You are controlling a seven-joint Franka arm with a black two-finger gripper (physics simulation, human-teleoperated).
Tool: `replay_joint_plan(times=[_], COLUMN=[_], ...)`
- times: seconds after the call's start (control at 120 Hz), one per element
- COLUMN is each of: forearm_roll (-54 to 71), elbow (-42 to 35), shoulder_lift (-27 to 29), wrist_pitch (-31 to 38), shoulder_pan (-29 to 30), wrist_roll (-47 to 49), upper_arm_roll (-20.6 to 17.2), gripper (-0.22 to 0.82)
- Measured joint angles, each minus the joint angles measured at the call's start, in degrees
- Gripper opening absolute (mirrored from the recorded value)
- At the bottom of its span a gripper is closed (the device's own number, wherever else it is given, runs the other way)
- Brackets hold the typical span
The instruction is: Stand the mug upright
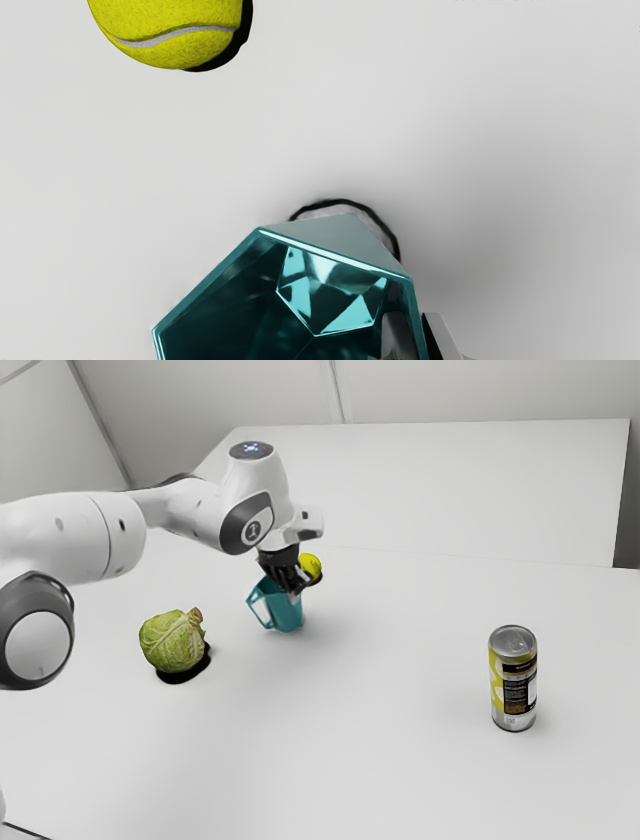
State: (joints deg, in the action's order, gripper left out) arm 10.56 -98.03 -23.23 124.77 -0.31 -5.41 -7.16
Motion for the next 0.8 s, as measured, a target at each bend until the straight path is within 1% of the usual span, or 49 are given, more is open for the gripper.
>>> replay_joint_plan(times=[0.142,0.167,0.308,0.367,0.45,0.542,0.642,0.708,0.742,0.8], forearm_roll=[-1.9,-2.1,-3.7,-4.1,-4.4,-4.6,-4.7,-4.7,-4.7,-4.7], elbow=[-1.3,-1.3,-2.4,-2.5,-2.9,-3.0,-3.0,-2.4,-0.6,6.3], shoulder_lift=[0.1,0.2,0.4,0.5,0.9,2.3,6.6,10.6,12.2,13.4], wrist_pitch=[3.3,3.7,5.1,5.4,5.8,5.8,3.9,1.3,-1.2,-7.8], shoulder_pan=[0.0,0.0,0.0,0.1,0.1,0.1,0.1,0.2,0.4,0.5], wrist_roll=[6.1,7.0,11.2,12.7,14.5,16.2,17.7,18.6,18.9,19.0], upper_arm_roll=[0.0,0.0,0.0,0.0,0.0,0.0,0.0,-0.4,-1.3,-3.6], gripper=[-0.18,-0.17,0.15,0.26,0.37,0.45,0.51,0.54,0.55,0.56])
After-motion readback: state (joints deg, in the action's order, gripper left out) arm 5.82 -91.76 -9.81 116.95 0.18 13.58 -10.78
